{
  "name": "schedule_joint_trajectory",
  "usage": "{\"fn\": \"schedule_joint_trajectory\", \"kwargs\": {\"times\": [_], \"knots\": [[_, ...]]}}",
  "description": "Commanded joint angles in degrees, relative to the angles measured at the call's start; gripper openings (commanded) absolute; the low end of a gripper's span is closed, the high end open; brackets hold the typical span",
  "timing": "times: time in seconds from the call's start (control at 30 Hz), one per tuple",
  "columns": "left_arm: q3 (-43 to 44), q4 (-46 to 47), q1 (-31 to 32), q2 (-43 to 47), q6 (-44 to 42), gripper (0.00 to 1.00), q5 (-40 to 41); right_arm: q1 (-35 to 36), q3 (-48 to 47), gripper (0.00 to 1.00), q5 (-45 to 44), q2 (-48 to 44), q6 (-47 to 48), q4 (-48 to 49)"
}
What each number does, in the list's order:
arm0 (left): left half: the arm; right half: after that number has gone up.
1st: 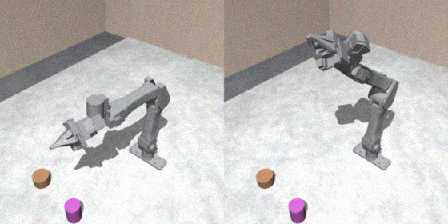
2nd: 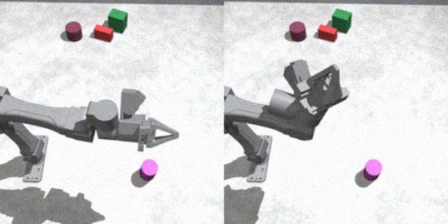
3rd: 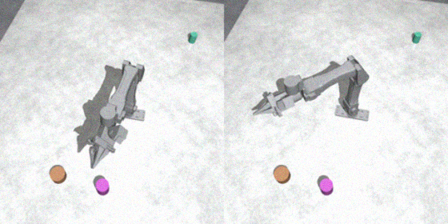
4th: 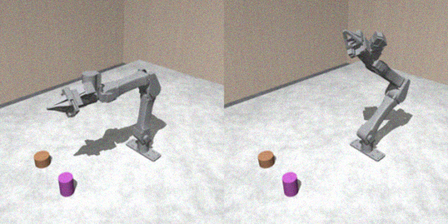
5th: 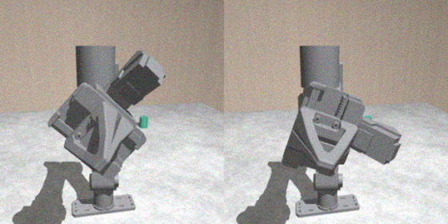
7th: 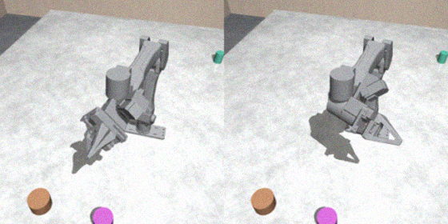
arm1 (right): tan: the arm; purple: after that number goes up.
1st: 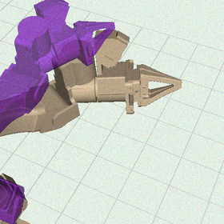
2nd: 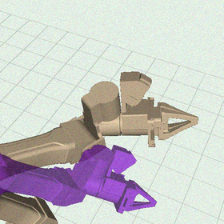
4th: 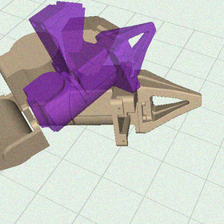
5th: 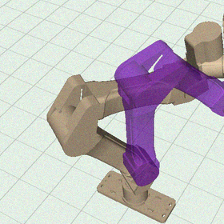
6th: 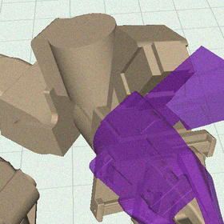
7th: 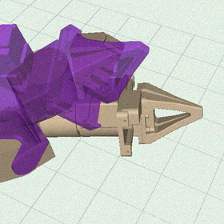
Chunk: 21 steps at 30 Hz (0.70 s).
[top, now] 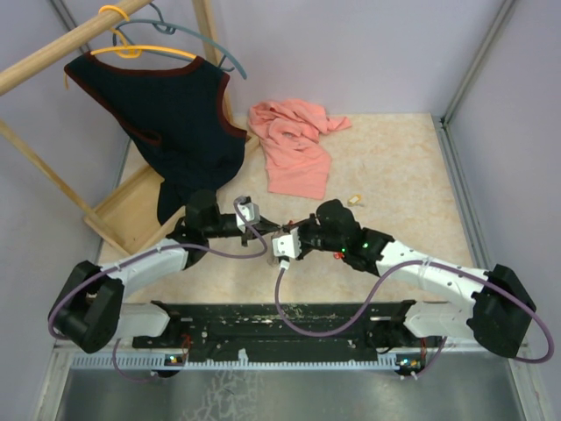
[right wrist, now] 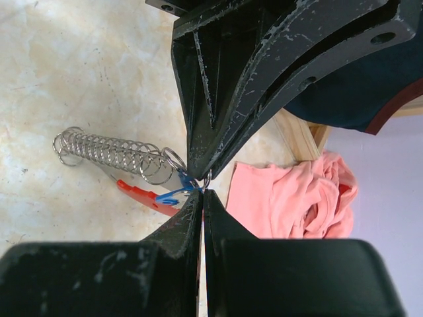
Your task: Put the keys on the keyring
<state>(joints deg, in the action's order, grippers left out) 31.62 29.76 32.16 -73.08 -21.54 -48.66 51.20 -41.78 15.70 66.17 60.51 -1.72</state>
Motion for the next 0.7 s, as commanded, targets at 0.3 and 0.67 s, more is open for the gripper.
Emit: {"fn": "schedule_joint_trajectory", "kwargs": {"times": [0.3,0.67], "knots": [[-2.27,7.61,-0.52,1.36,8.62,0.00,8.33,-0.13,4.04,0.00,-4.16,-3.73,-3.51,6.29],[-4.75,13.35,-0.61,2.22,12.66,0.00,10.67,-0.12,5.89,0.00,-5.22,-3.39,-4.90,7.29]]}}
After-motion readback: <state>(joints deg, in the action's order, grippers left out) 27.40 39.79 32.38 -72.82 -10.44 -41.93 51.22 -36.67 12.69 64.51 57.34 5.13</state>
